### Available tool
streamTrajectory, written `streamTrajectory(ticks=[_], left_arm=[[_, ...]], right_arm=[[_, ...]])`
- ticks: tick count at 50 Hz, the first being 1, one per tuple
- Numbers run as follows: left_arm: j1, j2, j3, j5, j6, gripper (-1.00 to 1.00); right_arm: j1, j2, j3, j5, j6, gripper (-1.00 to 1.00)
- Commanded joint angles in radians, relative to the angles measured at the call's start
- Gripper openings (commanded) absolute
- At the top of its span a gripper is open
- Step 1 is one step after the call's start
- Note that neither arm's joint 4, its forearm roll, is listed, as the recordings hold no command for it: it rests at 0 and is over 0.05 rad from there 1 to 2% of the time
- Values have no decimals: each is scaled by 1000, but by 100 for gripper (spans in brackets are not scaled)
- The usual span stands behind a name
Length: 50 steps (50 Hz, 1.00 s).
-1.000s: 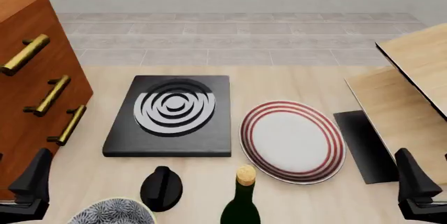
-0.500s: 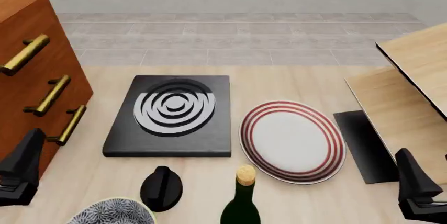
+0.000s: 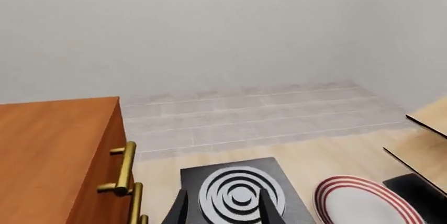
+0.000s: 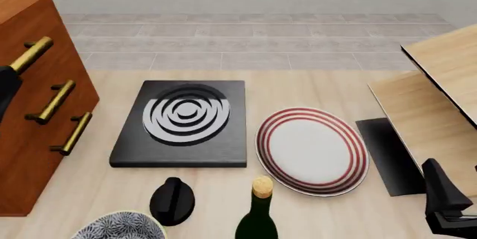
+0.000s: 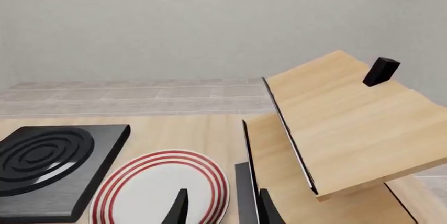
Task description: Put the bowl on the top of the cabinet.
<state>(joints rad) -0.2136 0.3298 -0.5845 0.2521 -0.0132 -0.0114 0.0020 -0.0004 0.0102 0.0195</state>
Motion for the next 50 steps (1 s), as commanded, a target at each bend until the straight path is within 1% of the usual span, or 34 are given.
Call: streamTrajectory(ticks=[1, 2, 3, 4, 5, 6, 7, 8, 9, 10, 11, 12, 14, 19, 20, 24, 26, 27, 29, 35, 40, 41, 43, 47, 50], left_arm=[[-66, 102, -140, 136, -27, 100], [-72, 119, -142, 152, -39, 100], [-85, 146, -152, 179, -72, 100], [-59, 151, -152, 191, -152, 100], [-59, 151, -152, 191, -152, 100], [-48, 160, -156, 204, -180, 100], [-87, 179, -165, 226, -132, 100], [-87, 179, -166, 226, -132, 100], [-132, 198, -163, 243, -152, 100], [-148, 206, -154, 250, -193, 100], [-131, 207, -161, 261, -195, 100], [-120, 210, -171, 273, -151, 100], [-124, 221, -177, 290, -121, 100], [-125, 243, -161, 308, -110, 100], [-139, 247, -162, 317, -100, 100], [-144, 239, -177, 361, -95, 100], [-140, 234, -181, 387, -73, 100], [-140, 234, -181, 387, -73, 100], [-132, 227, -167, 417, -56, 100], [-119, 202, -150, 466, -49, 100], [-105, 185, -152, 493, -15, 100], [-112, 186, -148, 498, -23, 100], [-101, 180, -138, 508, -17, 100], [-107, 174, -86, 519, -13, 100], [-108, 162, -76, 524, -19, 100]], right_arm=[[1, -1, 0, 4, 5, 100], [1, -1, 0, 4, 5, 100], [1, -1, 0, 5, 5, 100], [1, -1, 0, 5, 5, 100], [1, -1, 0, 5, 5, 100], [1, -1, 0, 6, 5, 100], [2, -1, 0, 6, 4, 100], [2, -1, 0, 6, 4, 100], [2, -1, 0, 6, 5, 100], [2, -1, 0, 6, 5, 100], [2, -1, 0, 7, 6, 100], [3, -1, 0, 6, 5, 100], [4, -1, 0, 7, 5, 100], [4, -1, 0, 8, 4, 100], [3, -1, 0, 9, 5, 100], [3, -1, 0, 9, 3, 100], [4, -1, 0, 10, 4, 100], [4, -1, 0, 10, 4, 100], [6, -1, 0, 12, 5, 100], [4, -1, 0, 10, 8, 100], [3, -1, 0, 9, 10, 100], [3, -1, 0, 9, 11, 100], [3, -1, 0, 9, 10, 100], [5, -2, 0, 9, 10, 100], [5, -2, 0, 8, 11, 100]])
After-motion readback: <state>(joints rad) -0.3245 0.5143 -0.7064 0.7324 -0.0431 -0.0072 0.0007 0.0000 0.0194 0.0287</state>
